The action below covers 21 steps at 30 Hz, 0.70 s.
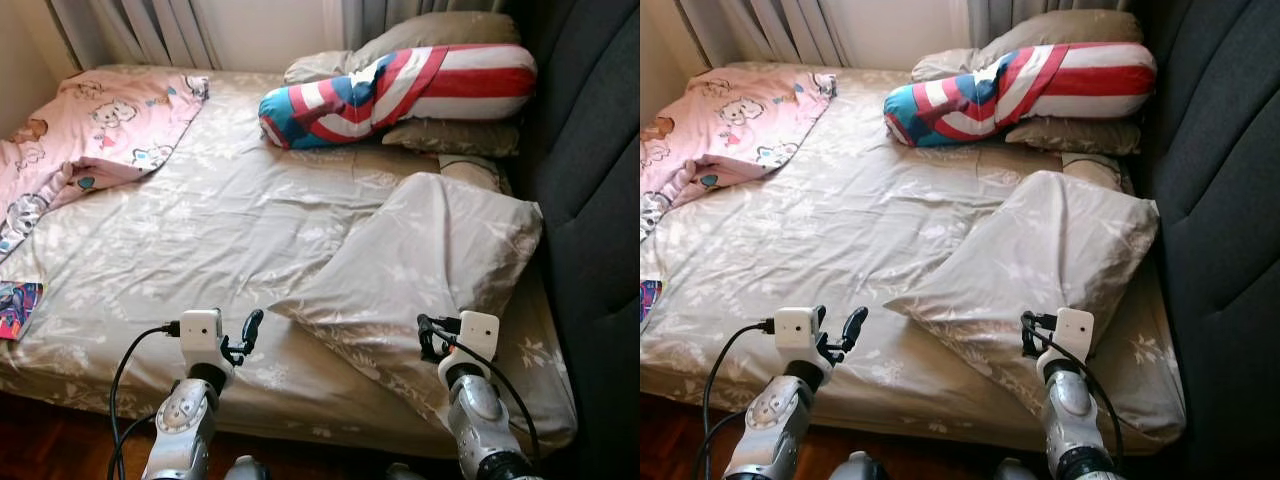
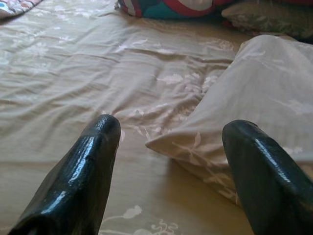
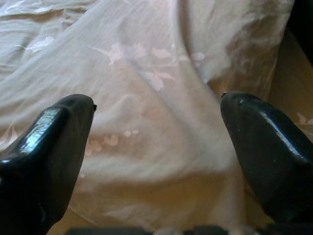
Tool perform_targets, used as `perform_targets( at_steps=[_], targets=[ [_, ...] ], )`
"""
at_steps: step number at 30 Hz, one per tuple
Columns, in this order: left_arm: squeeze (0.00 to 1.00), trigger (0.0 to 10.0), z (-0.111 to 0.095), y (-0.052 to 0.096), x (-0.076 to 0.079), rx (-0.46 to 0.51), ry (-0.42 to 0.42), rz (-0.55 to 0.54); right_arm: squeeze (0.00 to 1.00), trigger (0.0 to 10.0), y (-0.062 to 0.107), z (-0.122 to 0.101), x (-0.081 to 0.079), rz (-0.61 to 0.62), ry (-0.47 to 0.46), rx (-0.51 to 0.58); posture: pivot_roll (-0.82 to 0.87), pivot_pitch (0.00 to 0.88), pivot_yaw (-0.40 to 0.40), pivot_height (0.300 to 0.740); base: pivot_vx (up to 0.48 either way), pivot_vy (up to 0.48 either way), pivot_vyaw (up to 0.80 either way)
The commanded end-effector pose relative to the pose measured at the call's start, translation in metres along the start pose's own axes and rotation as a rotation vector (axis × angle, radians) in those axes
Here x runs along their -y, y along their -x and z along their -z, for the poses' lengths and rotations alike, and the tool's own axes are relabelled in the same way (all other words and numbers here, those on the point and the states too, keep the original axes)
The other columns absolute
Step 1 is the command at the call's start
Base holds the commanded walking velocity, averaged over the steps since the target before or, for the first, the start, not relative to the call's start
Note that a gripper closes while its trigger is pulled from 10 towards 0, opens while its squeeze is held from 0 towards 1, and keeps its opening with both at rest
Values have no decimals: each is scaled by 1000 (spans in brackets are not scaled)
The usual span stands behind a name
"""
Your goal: Clean up the room
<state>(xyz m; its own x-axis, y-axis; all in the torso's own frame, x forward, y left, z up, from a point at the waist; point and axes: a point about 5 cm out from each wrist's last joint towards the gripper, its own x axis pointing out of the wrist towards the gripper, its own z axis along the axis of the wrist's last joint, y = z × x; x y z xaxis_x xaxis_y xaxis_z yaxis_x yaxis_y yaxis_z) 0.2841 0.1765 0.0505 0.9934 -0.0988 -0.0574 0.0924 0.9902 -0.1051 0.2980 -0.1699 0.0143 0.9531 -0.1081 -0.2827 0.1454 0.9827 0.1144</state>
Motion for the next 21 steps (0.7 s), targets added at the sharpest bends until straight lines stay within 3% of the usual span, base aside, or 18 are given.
perform_targets(
  at_steps=[1, 7, 21],
  targets=[
    [0, 10000, 5, 4, -2, -23, 10, -6, 0, 10000, 3, 6, 0, -2, 6, -18, -13, 151, 7, 656, 0, 0, 0],
    [0, 10000, 4, 5, -2, -22, 10, -6, 0, 10000, 3, 6, 0, 1, 5, -23, -13, 153, 8, 656, 0, 0, 0],
    [0, 10000, 5, 5, -1, -26, 10, -3, 0, 10000, 3, 8, 0, 2, 0, -32, -11, 152, 10, 656, 273, 0, 0]
  ],
)
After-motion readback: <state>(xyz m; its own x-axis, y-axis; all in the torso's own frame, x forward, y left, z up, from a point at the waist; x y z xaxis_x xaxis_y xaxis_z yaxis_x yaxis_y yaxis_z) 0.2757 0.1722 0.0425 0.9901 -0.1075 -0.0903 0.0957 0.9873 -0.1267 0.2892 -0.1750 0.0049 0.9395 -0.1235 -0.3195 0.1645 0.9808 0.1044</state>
